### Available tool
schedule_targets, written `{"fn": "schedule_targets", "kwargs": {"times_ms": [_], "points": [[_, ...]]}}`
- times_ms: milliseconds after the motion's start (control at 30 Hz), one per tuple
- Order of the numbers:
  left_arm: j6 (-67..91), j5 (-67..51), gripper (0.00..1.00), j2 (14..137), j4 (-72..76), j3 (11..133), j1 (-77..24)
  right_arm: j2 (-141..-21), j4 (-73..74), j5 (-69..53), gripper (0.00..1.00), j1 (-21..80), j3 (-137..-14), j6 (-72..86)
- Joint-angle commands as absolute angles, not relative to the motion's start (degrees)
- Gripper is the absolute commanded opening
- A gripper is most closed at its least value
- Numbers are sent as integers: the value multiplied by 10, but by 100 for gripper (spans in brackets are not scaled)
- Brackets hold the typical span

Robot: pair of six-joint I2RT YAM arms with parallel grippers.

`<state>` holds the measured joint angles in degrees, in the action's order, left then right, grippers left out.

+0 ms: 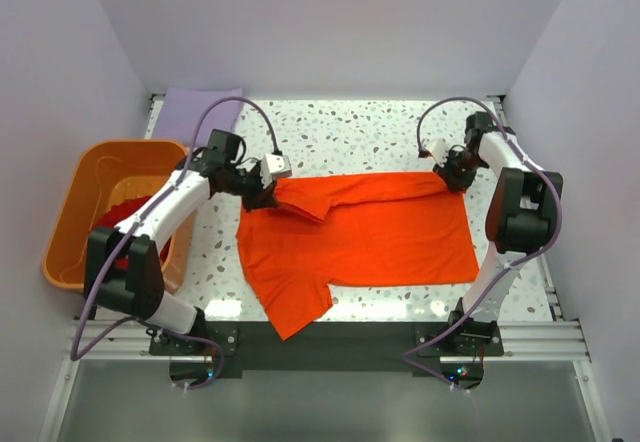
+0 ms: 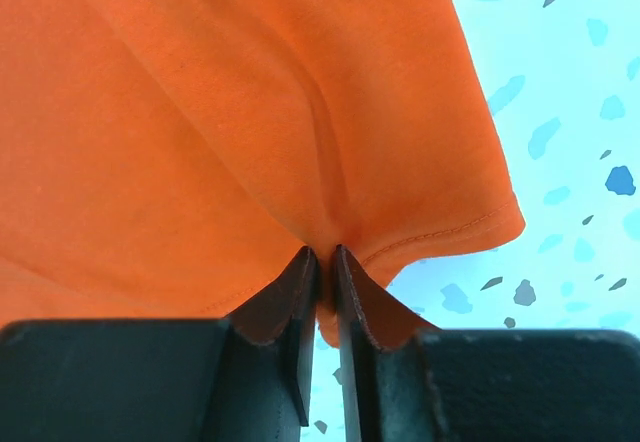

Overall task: Fold and stack the t-shirts
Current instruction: Fold the tshirt

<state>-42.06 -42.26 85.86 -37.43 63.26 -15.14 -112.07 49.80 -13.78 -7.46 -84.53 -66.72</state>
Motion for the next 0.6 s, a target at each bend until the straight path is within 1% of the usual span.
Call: {"fn": "schedule_targets", "kwargs": {"times_ms": [0,33,67,133,167,200,267,300,400,433,467,500,533,567], "points": [[-488,-441,0,870,-422,617,-155,-1098,509,-143,18,-76,-843,-707],[-509,-441,4,873,-437,617,-158,-1099,511,-143,20,-76,-842,-709],[-533,-439,15,875,-457,618,-163,-1099,520,-142,27,-76,-843,-717],[-575,-417,40,881,-493,612,-180,-1102,557,-144,37,-76,-860,-721],[-580,-414,42,882,-494,613,-180,-1105,576,-156,46,-76,-872,-718],[-569,-403,44,883,-490,615,-177,-1110,592,-162,49,-76,-894,-711],[-535,-399,44,891,-469,637,-164,-1110,622,-176,53,-77,-911,-686],[-512,-407,44,908,-443,650,-140,-1107,628,-196,54,-76,-919,-673],[-390,-410,43,959,-382,714,-92,-1108,623,-231,56,-76,-947,-601],[-320,-409,42,971,-366,738,-81,-1111,599,-229,56,-70,-954,-574],[-285,-407,42,982,-348,744,-70,-1114,587,-225,55,-69,-956,-527],[-246,-379,43,993,-299,747,-58,-1118,574,-220,54,-65,-958,-506],[-190,-367,45,997,-280,750,-54,-1124,544,-202,52,-59,-958,-484],[-172,-359,45,1000,-264,750,-51,-1128,534,-195,49,-56,-957,-449]]}}
